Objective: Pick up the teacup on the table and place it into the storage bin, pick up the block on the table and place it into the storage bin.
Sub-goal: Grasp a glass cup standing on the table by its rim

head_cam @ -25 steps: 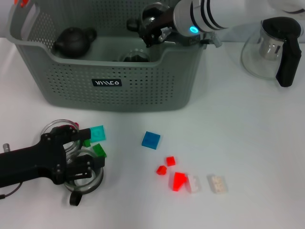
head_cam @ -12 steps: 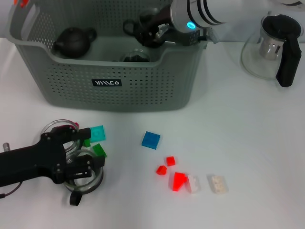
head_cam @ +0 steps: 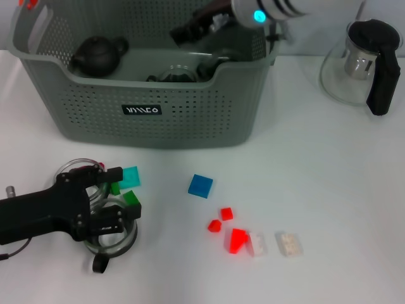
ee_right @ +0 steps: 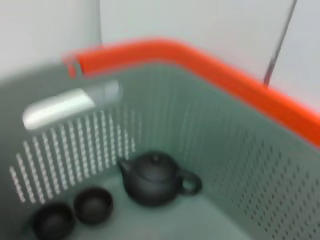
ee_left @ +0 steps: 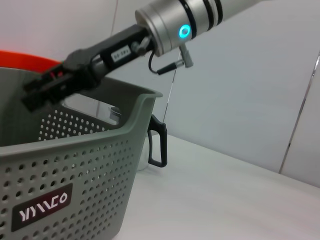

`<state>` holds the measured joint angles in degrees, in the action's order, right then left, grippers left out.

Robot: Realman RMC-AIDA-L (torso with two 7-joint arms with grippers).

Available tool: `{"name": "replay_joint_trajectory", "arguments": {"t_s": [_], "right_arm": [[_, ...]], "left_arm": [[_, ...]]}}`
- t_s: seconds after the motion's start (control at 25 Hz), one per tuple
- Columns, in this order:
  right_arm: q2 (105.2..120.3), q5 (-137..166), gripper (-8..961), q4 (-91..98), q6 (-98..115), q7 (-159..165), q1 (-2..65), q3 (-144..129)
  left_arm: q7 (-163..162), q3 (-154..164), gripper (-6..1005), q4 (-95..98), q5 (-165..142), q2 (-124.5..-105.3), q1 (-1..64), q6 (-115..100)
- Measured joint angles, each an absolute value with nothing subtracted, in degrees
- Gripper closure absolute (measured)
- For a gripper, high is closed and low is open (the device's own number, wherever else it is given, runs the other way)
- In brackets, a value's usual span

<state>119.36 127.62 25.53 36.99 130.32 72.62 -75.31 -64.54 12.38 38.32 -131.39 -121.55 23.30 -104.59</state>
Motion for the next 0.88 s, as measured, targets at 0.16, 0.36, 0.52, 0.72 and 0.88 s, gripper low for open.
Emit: {"name": "replay_joint_trajectory", "arguments": {"t_s": [0.16,0.36,0.52,0.72,0.88], "right_arm": [[119.69,127.29,412,39.24,44.93,129.37,66.25,-71.43],[119.77,119.39,231,52.57,55.75,123.44,58.81,-66.86],[119.44,108.68,22,60.06,65.32,115.50,50.98,-63.94],[119.91,99.60,26,65.56,77.14,104.12,39.11,-60.63],[120.16,93.96,26,63.87,85.09,91.04,29.54,-60.53]], "left_arm": [[-64.69,12.24,126,38.32,-131.39,-121.55,23.30,-104.59],[-64.76,12.23,127,38.32,-130.88,-121.55,23.25,-104.58],[-64.88,12.01,127,38.32,-130.50,-121.41,23.20,-104.60],[-64.92,10.63,127,38.33,-130.38,-121.18,23.18,-104.72],[-65.47,9.89,126,38.32,-130.04,-121.05,23.66,-104.47]]}}
